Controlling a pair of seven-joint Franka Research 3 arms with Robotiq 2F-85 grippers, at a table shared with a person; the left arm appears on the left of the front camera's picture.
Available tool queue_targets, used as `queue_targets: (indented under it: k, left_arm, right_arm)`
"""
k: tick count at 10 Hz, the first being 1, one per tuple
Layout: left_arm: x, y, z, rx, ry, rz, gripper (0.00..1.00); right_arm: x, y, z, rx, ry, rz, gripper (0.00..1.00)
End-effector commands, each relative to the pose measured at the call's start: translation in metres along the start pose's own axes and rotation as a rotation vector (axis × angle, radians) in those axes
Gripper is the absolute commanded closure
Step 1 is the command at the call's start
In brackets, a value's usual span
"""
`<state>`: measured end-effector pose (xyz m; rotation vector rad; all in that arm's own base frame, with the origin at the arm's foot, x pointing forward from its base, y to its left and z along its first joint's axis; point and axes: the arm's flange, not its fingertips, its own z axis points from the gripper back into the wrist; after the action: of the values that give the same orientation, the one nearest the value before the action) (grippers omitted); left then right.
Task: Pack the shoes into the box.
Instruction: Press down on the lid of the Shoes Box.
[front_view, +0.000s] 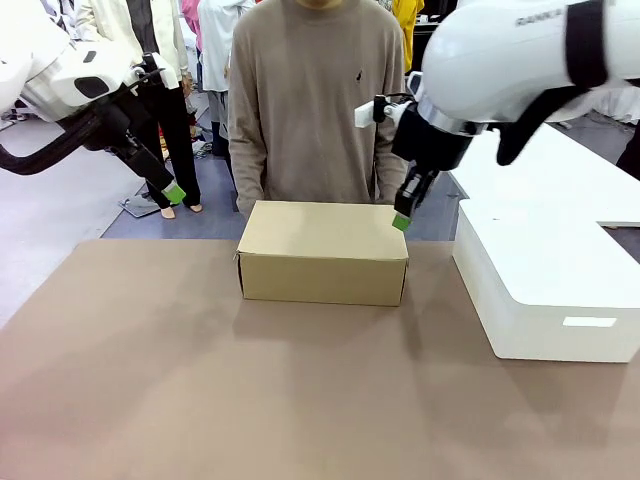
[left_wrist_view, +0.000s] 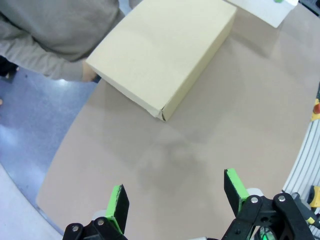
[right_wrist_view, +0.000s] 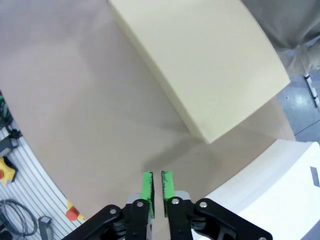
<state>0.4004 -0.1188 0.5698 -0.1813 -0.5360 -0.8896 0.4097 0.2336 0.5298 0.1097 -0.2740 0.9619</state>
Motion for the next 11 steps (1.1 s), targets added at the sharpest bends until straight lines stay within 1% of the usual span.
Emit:
queue_targets:
  k: [1, 3, 4, 8, 11]
  left_arm:
    - [0.0, 0.001, 0.002, 0.013, 0.004, 0.004, 0.0]
    - [0.0, 0.001, 0.002, 0.013, 0.004, 0.004, 0.0]
    - [0.0, 0.001, 0.002, 0.013, 0.004, 0.004, 0.0]
    - [0.0, 0.001, 0.002, 0.013, 0.004, 0.004, 0.0]
    - [0.0, 0.001, 0.002, 0.013, 0.004, 0.004, 0.0]
  right_arm:
    - [-0.03, 0.012, 0.012, 0.018, -0.02, 0.043, 0.45]
    - [-0.048, 0.018, 0.02, 0.005, -0.011, 0.04, 0.05]
    - [-0.058, 0.023, 0.022, 0.008, -0.019, 0.035, 0.0]
    - [-0.082, 0.034, 0.021, 0.025, -0.019, 0.016, 0.0]
    - [-0.088, 0.037, 0.015, 0.041, -0.032, 0.0, 0.0]
